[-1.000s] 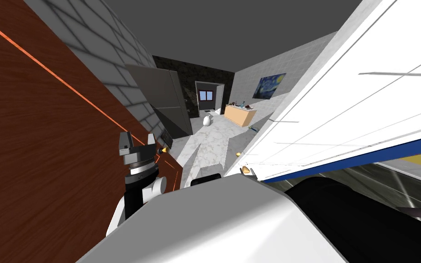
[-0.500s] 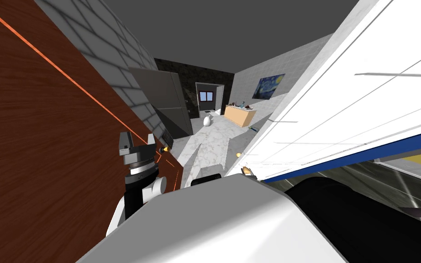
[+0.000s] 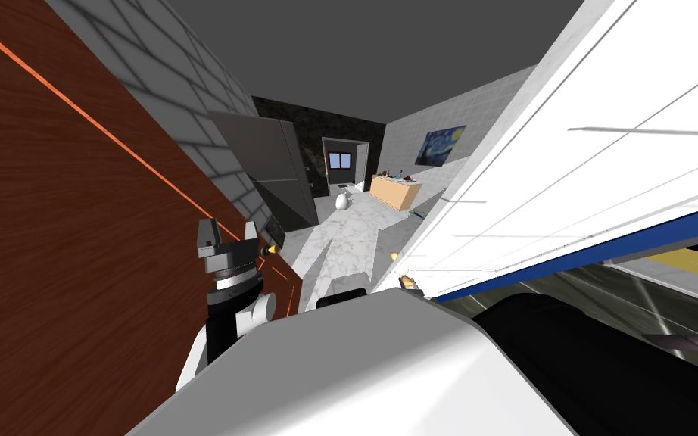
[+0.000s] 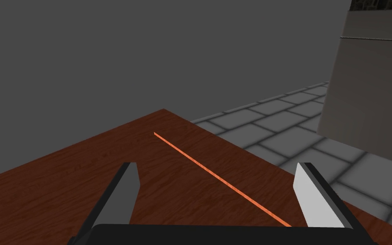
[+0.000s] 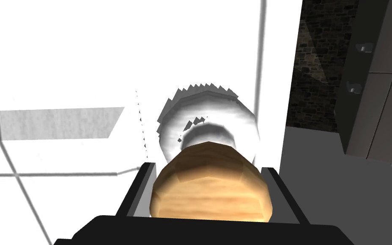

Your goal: Push the door open

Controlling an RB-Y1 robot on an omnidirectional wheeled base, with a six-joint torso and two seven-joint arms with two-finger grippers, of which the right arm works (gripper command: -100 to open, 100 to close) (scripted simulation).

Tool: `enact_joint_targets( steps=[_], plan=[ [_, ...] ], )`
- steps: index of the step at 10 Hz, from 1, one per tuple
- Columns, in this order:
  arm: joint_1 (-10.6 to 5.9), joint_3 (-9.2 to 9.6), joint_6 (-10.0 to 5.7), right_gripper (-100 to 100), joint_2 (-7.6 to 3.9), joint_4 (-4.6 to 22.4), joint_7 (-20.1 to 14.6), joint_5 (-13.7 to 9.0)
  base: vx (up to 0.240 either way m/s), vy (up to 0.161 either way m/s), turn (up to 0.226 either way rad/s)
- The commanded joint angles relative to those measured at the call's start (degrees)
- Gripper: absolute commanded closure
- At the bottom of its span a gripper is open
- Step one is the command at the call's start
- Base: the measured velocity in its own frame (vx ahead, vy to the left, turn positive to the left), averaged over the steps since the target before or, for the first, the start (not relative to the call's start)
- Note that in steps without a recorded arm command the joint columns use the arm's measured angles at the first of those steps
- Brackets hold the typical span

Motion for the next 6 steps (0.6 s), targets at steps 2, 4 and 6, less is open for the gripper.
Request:
enact_joint_targets(
  steps=[2, 4, 6],
  plan=[
    [-1.01, 0.63, 0.72, 100, -0.18, 0.0, -3.5, -1.21, 0.028, -0.008, -0.039],
    [-1.73, 1.15, 1.2, 100, -0.27, 0.31, -6.01, -2.04, 0.042, -0.008, -0.051],
    [-2.46, 1.67, 1.69, 100, -0.37, 0.61, -8.52, -2.86, 0.042, -0.006, -0.043]
  ],
)
